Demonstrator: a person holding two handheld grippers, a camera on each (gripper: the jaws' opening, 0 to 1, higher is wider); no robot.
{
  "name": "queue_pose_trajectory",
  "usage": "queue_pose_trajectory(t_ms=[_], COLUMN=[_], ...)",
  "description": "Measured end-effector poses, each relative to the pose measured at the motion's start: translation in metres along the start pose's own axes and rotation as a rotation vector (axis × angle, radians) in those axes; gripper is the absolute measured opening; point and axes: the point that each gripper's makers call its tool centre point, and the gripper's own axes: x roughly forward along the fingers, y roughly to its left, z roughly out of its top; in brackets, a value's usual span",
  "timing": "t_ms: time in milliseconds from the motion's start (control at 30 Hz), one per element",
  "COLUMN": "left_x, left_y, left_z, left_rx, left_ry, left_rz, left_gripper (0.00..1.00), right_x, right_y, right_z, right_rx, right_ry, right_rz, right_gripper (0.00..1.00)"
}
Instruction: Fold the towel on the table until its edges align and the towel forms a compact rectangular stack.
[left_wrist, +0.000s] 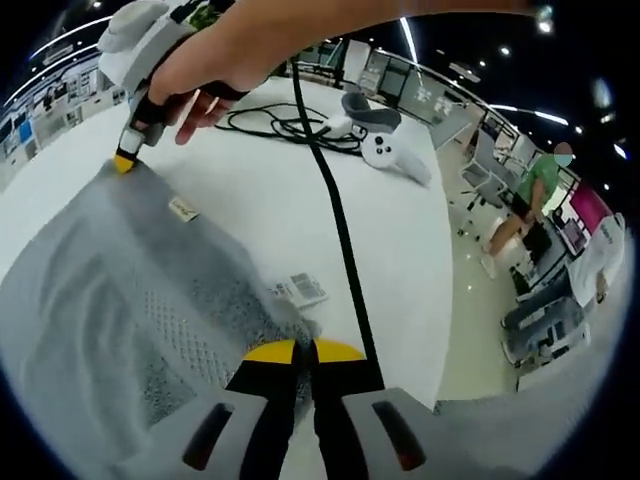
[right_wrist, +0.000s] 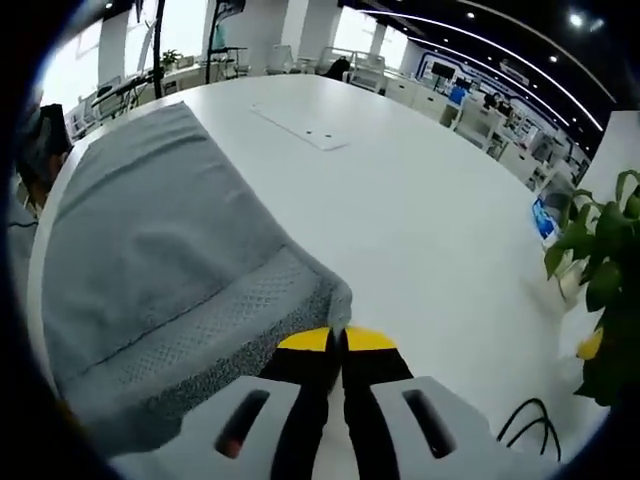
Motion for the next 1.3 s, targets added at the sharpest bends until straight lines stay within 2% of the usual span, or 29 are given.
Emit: queue_pose_trajectory(t_ms=[133, 367, 500, 667, 767, 1033, 1167, 1300], left_x=[-0.005, -0.03, -0.038, -0.05, -0.052, -0.062, -0.07, -0.085], left_y=[0.001, 0.009, 0.011, 0.004, -0.001, -0.012, -0.008, 0.004], left_z=[0.009, 0.043, 0.051, 0.078, 0.087, 0.107, 0.114, 0.116], left_rx=[0.007, -0.049, -0.072, -0.12, -0.109, -0.09, -0.093, -0.047], left_ry=[-0.035, -0.155, -0.18, -0.263, -0.278, -0.33, -0.352, -0.371], left_rz=[0.009, 0.038, 0.046, 0.033, 0.03, 0.027, 0.035, 0.077], left_gripper=[0.03, 0.02, 0.02, 0.02, 0.02, 0.02, 0.02, 0.02], right_x=[-0.006, -0.012, -0.023, -0.04, -0.046, -0.063, -0.068, -0.077], right_y=[-0.003, -0.012, -0.016, -0.024, -0.034, -0.045, -0.048, -0.042], right_z=[0.003, 0.018, 0.032, 0.043, 0.039, 0.041, 0.05, 0.064], right_rx=[0.023, 0.053, 0.066, 0.111, 0.127, 0.153, 0.164, 0.162], right_ry=[-0.011, -0.076, -0.124, -0.171, -0.179, -0.207, -0.218, -0.226], right_rz=[-0.008, -0.008, -0.014, -0.024, -0.045, -0.067, -0.073, -0.071], right_gripper=[0.01, 0.01, 0.01, 0.0, 0.0, 0.0, 0.0, 0.0])
